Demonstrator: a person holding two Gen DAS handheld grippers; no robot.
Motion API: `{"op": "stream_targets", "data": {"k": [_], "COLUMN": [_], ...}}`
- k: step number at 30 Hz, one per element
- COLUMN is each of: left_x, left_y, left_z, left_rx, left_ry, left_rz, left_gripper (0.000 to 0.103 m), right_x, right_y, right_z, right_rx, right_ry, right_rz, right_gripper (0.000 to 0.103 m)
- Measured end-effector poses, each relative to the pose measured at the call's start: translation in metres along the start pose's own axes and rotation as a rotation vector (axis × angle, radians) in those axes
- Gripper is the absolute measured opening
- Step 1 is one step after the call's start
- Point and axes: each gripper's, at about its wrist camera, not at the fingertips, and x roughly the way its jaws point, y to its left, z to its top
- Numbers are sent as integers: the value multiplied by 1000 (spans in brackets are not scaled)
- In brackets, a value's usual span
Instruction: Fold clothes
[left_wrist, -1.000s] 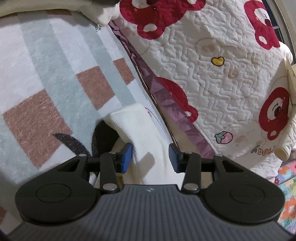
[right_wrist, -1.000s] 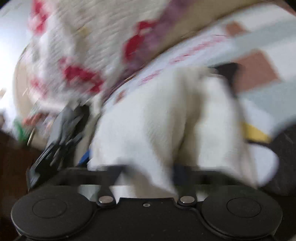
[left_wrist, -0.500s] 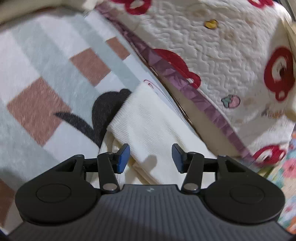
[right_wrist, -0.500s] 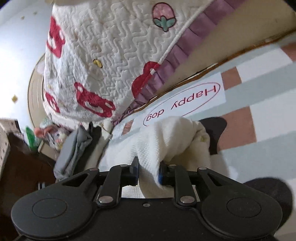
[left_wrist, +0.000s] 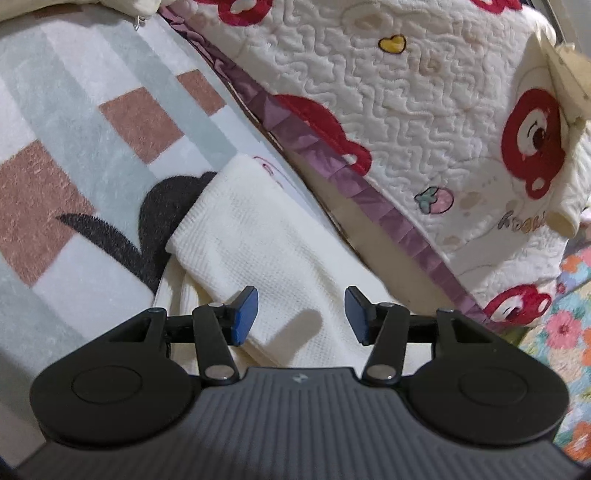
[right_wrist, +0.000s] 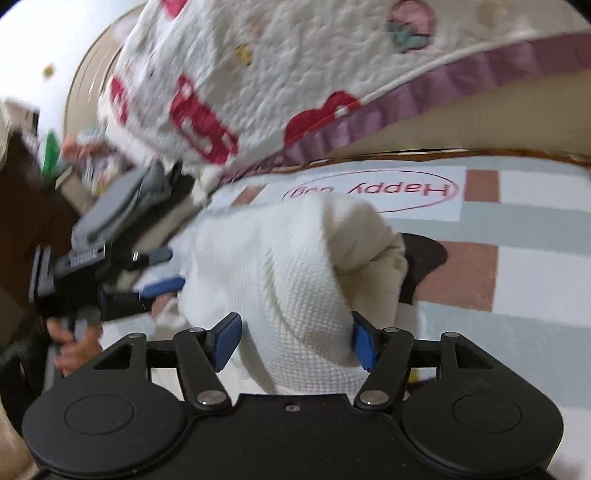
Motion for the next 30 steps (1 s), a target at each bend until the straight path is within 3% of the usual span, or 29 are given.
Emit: {"op": "stream_targets", "data": {"k": [1, 2, 3, 6, 9, 12, 17, 25, 27, 30], "left_x": [0, 0, -2, -8, -12, -13, -10, -3, -3, -6], "left_y": [-1, -1, -1, -1, 0, 2, 10, 25, 26, 16], "left_z": [0, -1, 0, 4, 6, 3, -11, -38, -51, -68], "left_rx": [5, 10, 4, -8, -39, -91, -276, -612, -752, -813], "left_ry": [1, 2, -1, -16, -21, 10, 47, 93, 26, -57], "left_rz": [9, 18, 12, -10, -21, -46, -117, -241, -236, -182], "left_gripper": [51, 51, 51, 53, 56, 59, 63, 67, 67, 69], "right_x": [5, 12, 16, 11, -1, -9, -15, -6, -3, 0], "right_y": [2, 4, 6, 10, -10, -25, -39, -34, -31, -30], "right_z": [3, 11, 20, 48, 50, 29, 10, 22, 27, 29], "right_rx": [-3, 54, 114, 347, 732, 945, 1089, 1136, 1140, 1160], "right_ry": [27, 81, 128, 157, 84, 11, -106, -123, -131, -143], "right_rz": [23, 86, 147, 292, 488, 527, 536, 547, 551, 558], "right_gripper": [52, 28, 17, 16, 16, 16, 16, 16, 16, 16]}}
